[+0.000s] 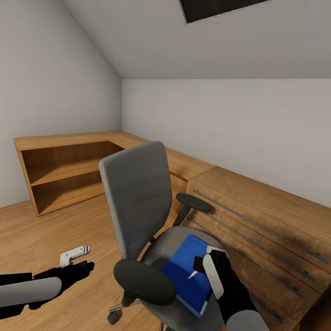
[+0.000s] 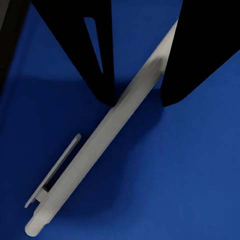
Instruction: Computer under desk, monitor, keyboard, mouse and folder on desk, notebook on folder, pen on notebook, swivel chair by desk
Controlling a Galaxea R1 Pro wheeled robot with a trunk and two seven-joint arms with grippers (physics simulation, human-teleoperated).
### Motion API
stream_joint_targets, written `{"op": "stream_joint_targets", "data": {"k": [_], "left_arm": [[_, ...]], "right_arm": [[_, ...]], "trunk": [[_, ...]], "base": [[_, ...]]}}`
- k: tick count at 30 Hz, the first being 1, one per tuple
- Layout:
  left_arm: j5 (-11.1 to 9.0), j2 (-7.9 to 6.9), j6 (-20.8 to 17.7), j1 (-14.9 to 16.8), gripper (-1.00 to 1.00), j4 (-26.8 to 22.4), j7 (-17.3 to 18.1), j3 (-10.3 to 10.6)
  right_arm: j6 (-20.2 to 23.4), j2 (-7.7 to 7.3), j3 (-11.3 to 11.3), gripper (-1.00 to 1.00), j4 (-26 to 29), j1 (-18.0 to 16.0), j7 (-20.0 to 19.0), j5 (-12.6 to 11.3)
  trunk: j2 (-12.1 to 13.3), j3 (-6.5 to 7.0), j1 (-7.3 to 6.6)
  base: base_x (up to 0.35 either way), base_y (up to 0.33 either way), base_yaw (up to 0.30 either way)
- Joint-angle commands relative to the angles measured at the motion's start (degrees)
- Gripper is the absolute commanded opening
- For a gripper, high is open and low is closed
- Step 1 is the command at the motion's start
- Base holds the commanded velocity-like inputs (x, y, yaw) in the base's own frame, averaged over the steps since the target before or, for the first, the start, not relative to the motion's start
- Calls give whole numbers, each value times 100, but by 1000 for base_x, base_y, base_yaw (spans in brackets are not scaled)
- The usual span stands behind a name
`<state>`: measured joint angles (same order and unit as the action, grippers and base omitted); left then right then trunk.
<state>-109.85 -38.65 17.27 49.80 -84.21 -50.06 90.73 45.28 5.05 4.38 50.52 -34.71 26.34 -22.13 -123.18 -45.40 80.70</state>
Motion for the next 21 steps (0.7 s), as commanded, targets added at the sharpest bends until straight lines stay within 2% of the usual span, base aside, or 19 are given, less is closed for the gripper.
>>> {"op": "stream_joint_targets", "data": {"k": [1,16,21], "left_arm": [[-27,-3,30,12,100,-8,-4,15],[-36,-2,30,12,100,-8,13,17],[-16,-2,33,12,100,-8,7,24]], "right_arm": [[33,-4,10,-100,-19,0,65,-55],[33,-4,10,-100,-15,0,65,-55],[33,-4,10,-100,-11,0,65,-55]], "trunk": [[-3,-8,0],[-3,-8,0],[198,82,-110]], "base": [[0,0,0],[0,0,0],[0,0,0]]}}
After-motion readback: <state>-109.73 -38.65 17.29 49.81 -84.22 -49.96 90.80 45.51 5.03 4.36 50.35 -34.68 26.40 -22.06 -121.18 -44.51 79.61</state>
